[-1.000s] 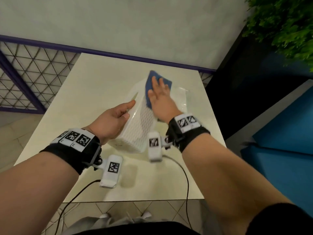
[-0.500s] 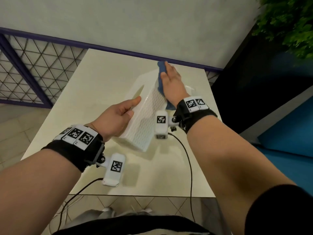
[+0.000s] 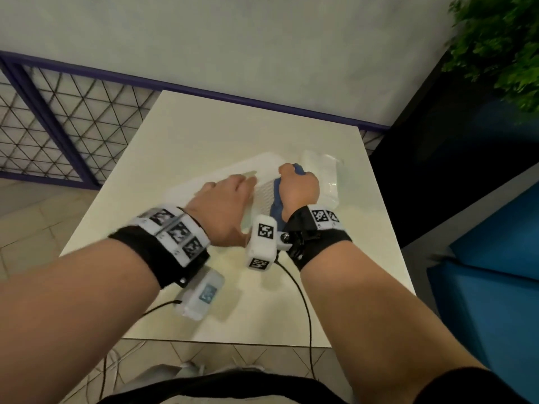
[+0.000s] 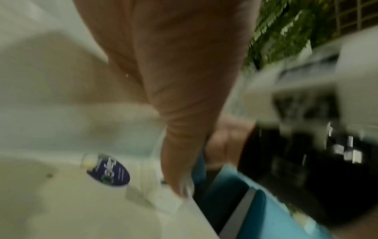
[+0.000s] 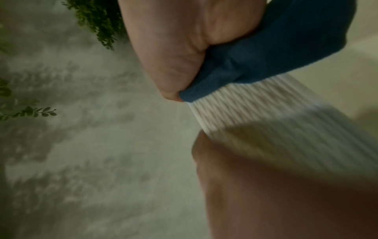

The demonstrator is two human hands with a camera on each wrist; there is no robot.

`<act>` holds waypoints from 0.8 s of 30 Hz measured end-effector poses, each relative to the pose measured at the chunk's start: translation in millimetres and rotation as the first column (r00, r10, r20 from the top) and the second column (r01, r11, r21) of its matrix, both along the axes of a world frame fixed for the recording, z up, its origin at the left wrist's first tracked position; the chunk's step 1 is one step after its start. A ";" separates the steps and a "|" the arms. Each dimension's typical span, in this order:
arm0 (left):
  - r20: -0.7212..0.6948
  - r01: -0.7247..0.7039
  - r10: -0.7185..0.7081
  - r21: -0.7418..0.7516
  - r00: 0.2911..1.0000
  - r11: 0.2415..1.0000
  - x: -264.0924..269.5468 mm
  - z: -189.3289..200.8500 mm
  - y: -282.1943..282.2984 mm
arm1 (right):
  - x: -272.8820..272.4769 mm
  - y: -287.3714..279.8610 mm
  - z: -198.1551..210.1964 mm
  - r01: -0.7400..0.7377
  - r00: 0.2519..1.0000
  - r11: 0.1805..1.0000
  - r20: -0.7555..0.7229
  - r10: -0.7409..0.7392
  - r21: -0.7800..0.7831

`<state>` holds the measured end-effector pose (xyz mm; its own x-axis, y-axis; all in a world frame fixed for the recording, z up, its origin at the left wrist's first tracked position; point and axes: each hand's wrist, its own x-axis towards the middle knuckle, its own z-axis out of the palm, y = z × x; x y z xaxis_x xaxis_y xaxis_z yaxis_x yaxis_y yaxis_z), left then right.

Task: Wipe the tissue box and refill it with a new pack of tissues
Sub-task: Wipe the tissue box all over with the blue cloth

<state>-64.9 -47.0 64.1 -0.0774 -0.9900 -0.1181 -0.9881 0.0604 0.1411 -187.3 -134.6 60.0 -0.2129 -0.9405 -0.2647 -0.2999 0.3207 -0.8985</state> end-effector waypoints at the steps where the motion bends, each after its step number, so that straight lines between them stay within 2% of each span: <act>1: 0.022 -0.012 0.014 -0.089 1.000 0.996 -9.8 -6.3 -1.1 | 4.9 7.1 3.1 -0.014 1.000 1.000 0.010 0.014 -0.021; 3: 0.023 -0.079 0.088 -0.261 0.996 0.962 -16.6 -16.6 -5.8 | 13.5 20.2 7.5 -0.105 0.994 0.991 -0.005 0.105 -0.081; 5: -0.074 -0.163 0.146 -0.364 0.987 0.917 -11.5 -15.2 -6.9 | 11.4 36.9 15.7 -0.178 0.979 0.977 0.081 0.188 -0.113; 7: -0.192 -0.254 0.192 -0.384 0.962 0.888 -0.3 -11.8 -4.3 | -2.4 45.9 25.9 -0.175 0.958 0.976 0.208 0.199 -0.129; 9: -0.275 -0.321 0.225 -0.380 0.935 0.868 11.2 -9.8 -0.4 | -20.9 41.8 41.0 -0.073 0.960 0.982 0.253 0.116 -0.173; 11: -0.332 -0.341 0.214 -0.391 0.919 0.855 16.7 -6.2 3.1 | -33.1 35.1 60.8 0.004 0.966 0.975 0.255 0.055 -0.223; 13: -0.362 -0.350 0.207 -0.392 0.909 0.851 13.2 -0.9 5.0 | -27.5 34.9 78.9 -0.061 0.972 0.956 0.199 0.122 -0.288; 14: -0.394 -0.363 0.205 -0.382 0.896 0.850 9.2 1.6 5.0 | -18.4 40.1 85.1 -0.153 0.971 0.935 0.129 0.203 -0.319; 15: -0.451 -0.383 0.201 -0.358 0.869 0.851 5.4 3.5 4.5 | -7.1 45.6 86.8 -0.295 0.951 0.900 -0.007 0.310 -0.321; 16: -0.530 -0.413 0.196 -0.329 0.825 0.849 2.0 5.3 4.3 | 4.5 51.5 83.5 -0.476 0.877 0.833 -0.217 0.428 -0.283; 17: -0.604 -0.444 0.194 -0.298 0.773 0.845 0.4 6.2 4.5 | 11.5 56.6 76.5 -0.619 0.752 0.762 -0.423 0.506 -0.190; 18: -0.644 -0.463 0.190 -0.285 0.741 0.839 1.2 4.5 5.5 | 12.4 56.1 67.2 -0.681 0.658 0.721 -0.540 0.525 -0.129; 19: -0.641 -0.463 0.184 -0.298 0.745 0.835 2.9 2.5 7.7 | 8.7 52.7 64.3 -0.695 0.635 0.709 -0.566 0.525 -0.122; 21: -0.600 -0.428 0.159 -0.337 0.784 0.839 6.0 -2.0 13.0 | -6.2 35.2 58.0 -0.654 0.707 0.738 -0.479 0.519 -0.165; 22: -0.603 -0.420 0.147 -0.341 0.784 0.841 6.8 -3.9 15.4 | -10.8 26.3 54.9 -0.600 0.761 0.784 -0.417 0.496 -0.162; 24: -0.626 -0.423 0.149 -0.315 0.766 0.850 6.1 -6.5 16.3 | -8.2 23.6 52.3 -0.518 0.805 0.850 -0.388 0.450 -0.089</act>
